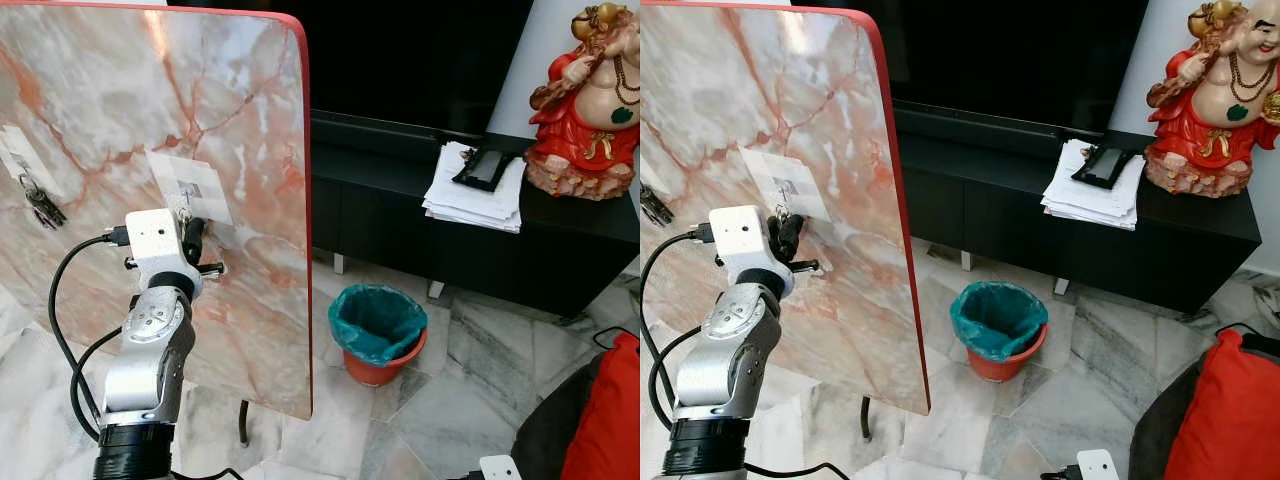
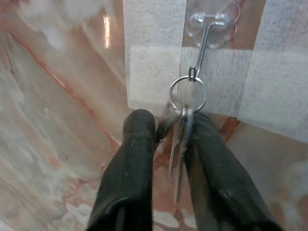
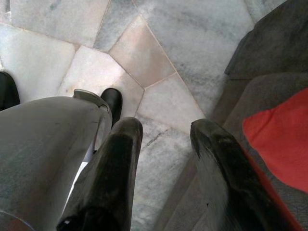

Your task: Hang keys on a hook

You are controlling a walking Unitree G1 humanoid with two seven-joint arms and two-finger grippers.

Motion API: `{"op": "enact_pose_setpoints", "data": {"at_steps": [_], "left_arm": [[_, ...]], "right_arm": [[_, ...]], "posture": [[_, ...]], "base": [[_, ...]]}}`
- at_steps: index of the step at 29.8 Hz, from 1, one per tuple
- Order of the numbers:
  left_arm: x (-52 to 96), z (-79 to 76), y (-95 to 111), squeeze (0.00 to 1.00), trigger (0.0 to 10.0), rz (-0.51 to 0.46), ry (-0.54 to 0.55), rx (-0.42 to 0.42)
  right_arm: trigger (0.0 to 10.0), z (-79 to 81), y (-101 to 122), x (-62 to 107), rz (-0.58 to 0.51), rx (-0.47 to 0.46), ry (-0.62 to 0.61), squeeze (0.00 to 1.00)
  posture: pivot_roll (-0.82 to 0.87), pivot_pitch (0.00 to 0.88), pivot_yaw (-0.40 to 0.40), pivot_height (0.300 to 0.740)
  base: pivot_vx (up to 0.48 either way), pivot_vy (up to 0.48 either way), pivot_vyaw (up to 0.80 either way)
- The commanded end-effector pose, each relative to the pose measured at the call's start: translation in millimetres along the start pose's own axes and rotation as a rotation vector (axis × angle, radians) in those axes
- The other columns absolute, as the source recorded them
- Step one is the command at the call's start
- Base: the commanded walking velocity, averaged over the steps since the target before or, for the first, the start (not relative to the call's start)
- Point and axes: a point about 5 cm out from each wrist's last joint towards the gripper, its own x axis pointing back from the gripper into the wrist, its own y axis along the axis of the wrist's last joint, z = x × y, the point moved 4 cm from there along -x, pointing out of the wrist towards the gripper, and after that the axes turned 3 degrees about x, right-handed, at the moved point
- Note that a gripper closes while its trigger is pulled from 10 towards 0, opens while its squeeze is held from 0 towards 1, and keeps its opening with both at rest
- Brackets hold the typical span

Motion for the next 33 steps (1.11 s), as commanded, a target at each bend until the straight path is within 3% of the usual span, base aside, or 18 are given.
{"op": "enact_pose_setpoints", "data": {"at_steps": [1,11,15,16,17,20,21,22,23,24,27,33], "left_arm": [[2.7,-1.1,-5.5,1.0,10.0,0.032,-0.016,-0.028],[27.1,-3.4,-20.6,1.0,10.0,0.074,-0.117,-0.109],[35.3,11.3,-33.9,1.0,10.0,0.118,-0.09,-0.14],[36.8,18.4,-43.2,0.85,10.0,0.151,-0.079,-0.151],[40.5,36.5,-68.5,0.0,10.0,0.241,-0.053,-0.188],[47.7,57.3,-101.9,0.0,10.0,0.352,-0.026,-0.218],[53.8,63.8,-123.6,0.0,10.0,0.427,-0.032,-0.212],[68.1,74.1,-158.3,0.0,10.0,0.547,-0.043,-0.23],[68.1,74.1,-158.3,0.0,10.0,0.547,-0.043,-0.23],[84.4,85.3,-184.8,0.0,10.0,0.649,-0.026,-0.248],[111.2,97.8,-216.9,0.0,10.0,0.776,0.014,-0.251],[147.6,105.2,-252.7,0.0,10.0,0.937,0.066,-0.24]], "right_arm": [[10.0,-0.5,0.5,0.0,-0.002,-0.009,0.0,0.0],[10.0,-0.3,0.1,0.0,0.0,-0.005,0.001,0.0],[10.0,-0.4,0.0,0.1,0.0,-0.008,0.0,0.0],[10.0,-0.5,0.0,0.0,0.001,-0.007,-0.001,0.0],[10.0,-0.2,0.0,0.0,0.004,-0.003,-0.001,0.0],[10.0,0.3,0.1,-0.1,0.005,-0.004,-0.001,0.0],[10.0,0.7,0.3,-0.2,0.005,-0.005,0.0,0.0],[10.0,1.1,0.5,-0.3,0.005,-0.007,-0.001,0.0],[10.0,1.1,0.5,-0.3,0.005,-0.007,-0.001,0.0],[10.0,1.7,0.8,-0.4,0.005,-0.009,-0.002,0.0],[10.0,2.3,1.5,-0.6,0.002,-0.02,-0.004,0.0],[10.0,2.6,3.0,-0.8,0.0,-0.027,-0.009,0.0]], "posture": [[-0.09,0.016,-0.005,0.74],[-0.08,0.019,-0.004,0.74],[-0.07,0.02,-0.005,0.74],[-0.07,0.021,-0.007,0.74],[-0.07,0.021,-0.006,0.74],[-0.07,0.021,-0.005,0.74],[-0.07,0.02,-0.005,0.74],[-0.07,0.019,-0.002,0.74],[-0.07,0.019,-0.002,0.74],[-0.08,0.017,0.003,0.74],[-0.09,0.018,0.008,0.74],[-0.09,0.009,0.008,0.74]], "base": [[0.0,0.0,0.0],[0.0,0.0,0.0],[0.0,0.0,0.0],[0.0,0.0,0.0],[0.0,0.0,0.0],[0.0,0.0,0.0],[0.0,0.0,0.0],[0.0,0.0,0.0],[0.0,0.0,0.0],[0.0,0.0,0.0],[0.0,0.0,0.0],[0.0,0.0,0.0]]}}
